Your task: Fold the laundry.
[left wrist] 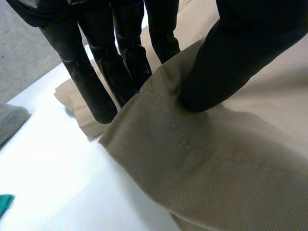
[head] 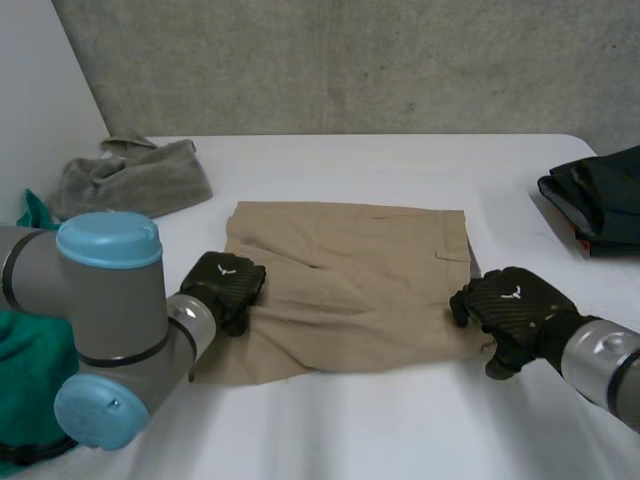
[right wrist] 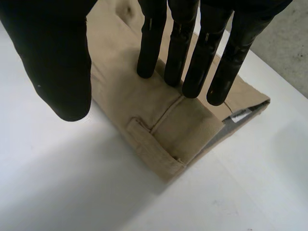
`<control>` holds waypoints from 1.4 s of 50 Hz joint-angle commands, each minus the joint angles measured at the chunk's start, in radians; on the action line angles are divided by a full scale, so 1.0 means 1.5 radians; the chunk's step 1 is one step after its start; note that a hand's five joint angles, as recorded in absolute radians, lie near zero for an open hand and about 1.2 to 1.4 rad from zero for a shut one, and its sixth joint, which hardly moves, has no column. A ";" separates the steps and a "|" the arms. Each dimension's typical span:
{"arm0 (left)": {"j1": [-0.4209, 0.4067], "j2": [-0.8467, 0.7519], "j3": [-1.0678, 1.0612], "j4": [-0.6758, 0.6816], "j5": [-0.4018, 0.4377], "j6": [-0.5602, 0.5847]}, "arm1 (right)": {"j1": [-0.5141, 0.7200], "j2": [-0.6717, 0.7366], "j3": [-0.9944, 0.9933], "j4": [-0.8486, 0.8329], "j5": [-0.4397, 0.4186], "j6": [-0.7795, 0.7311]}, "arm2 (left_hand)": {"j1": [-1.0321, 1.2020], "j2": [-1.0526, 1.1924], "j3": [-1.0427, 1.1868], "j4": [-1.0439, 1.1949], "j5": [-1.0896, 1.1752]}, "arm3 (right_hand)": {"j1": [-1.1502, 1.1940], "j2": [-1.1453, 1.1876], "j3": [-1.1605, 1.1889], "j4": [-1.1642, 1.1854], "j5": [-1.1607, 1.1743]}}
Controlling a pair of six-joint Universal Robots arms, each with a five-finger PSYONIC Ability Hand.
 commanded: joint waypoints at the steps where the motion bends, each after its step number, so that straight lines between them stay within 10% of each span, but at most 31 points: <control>1: 0.004 0.010 -0.026 0.001 -0.001 0.000 | 0.019 0.089 -0.039 -0.052 0.039 -0.002 | 0.179 0.137 0.142 0.132 0.155 | 0.100 0.032 0.046 0.048 0.043; 46: -0.004 0.095 -0.085 0.000 0.003 0.004 | 0.040 0.175 -0.179 0.103 0.054 0.042 | 0.179 0.137 0.142 0.132 0.155 | -0.066 -0.134 -0.120 -0.119 -0.123; 52: -0.003 0.091 -0.082 0.000 0.003 0.004 | 0.041 0.175 -0.166 0.102 0.056 0.040 | 0.179 0.137 0.142 0.132 0.155 | 0.096 0.028 0.042 0.043 0.038; 56: -0.005 0.095 -0.084 -0.005 0.001 0.008 | 0.042 0.181 -0.163 0.101 0.058 0.032 | 0.179 0.137 0.142 0.132 0.155 | 0.558 0.491 0.505 0.506 0.501; 70: -0.054 0.358 -0.191 -0.267 0.009 0.005 | 0.036 -0.072 -0.116 0.224 0.060 -0.080 | 0.179 0.137 0.142 0.132 0.155 | 0.559 0.492 0.506 0.507 0.502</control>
